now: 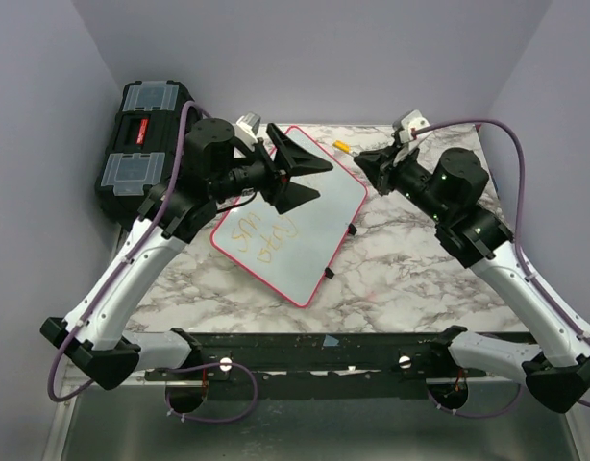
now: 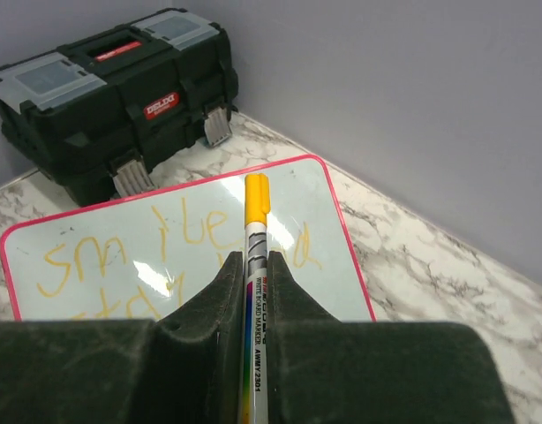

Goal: Write a sentence on the whiteboard
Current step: Put down the whiteboard marker at the center of the board.

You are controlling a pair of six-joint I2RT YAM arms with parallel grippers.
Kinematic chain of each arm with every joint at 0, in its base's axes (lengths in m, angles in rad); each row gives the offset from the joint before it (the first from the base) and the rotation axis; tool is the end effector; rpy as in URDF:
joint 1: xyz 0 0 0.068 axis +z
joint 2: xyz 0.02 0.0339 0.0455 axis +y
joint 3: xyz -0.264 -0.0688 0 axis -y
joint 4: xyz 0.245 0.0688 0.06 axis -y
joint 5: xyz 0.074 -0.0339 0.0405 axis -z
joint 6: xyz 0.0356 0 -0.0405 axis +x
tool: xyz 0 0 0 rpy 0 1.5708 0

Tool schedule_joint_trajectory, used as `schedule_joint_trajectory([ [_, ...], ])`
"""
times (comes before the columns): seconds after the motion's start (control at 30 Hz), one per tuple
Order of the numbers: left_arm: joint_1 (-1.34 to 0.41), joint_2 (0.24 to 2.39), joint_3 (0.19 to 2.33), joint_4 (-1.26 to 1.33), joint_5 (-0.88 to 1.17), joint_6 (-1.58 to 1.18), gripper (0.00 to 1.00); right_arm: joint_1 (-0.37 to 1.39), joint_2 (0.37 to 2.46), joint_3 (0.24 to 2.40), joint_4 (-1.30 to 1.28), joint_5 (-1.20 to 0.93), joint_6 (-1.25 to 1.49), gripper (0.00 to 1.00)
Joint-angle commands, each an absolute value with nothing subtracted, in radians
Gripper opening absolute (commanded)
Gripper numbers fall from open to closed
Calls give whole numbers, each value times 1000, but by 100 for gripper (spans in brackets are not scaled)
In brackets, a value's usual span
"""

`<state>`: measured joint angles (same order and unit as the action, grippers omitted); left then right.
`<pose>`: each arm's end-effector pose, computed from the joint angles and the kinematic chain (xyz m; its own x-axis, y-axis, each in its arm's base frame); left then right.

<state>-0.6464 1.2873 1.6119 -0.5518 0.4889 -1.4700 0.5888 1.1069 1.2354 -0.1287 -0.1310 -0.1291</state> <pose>0.1990 -0.1711 0.4782 -0.9106 -0.4133 0.0072 -0.0886 0.1782 -0.9800 0.2024 0.1407 0.4405 0.0847 -0.0969 -0.9917 -0.6538 0.7457 -0.1287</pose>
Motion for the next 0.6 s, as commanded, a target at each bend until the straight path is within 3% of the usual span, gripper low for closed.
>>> schedule_joint_trajectory([
  [0.0,-570,1185,1523,-631,455,-1386,77,591,1048,1224,-256,56,-6,1],
  [0.23,-441,1077,1444,-733,353,-1245,77,591,1073,1298,-651,175,213,1],
  [0.43,-378,1024,1429,-829,223,-1109,77,591,1239,1425,-1026,221,418,1],
  [0.57,-354,1006,1401,-858,199,-1070,77,591,1332,1410,-1125,176,491,1],
])
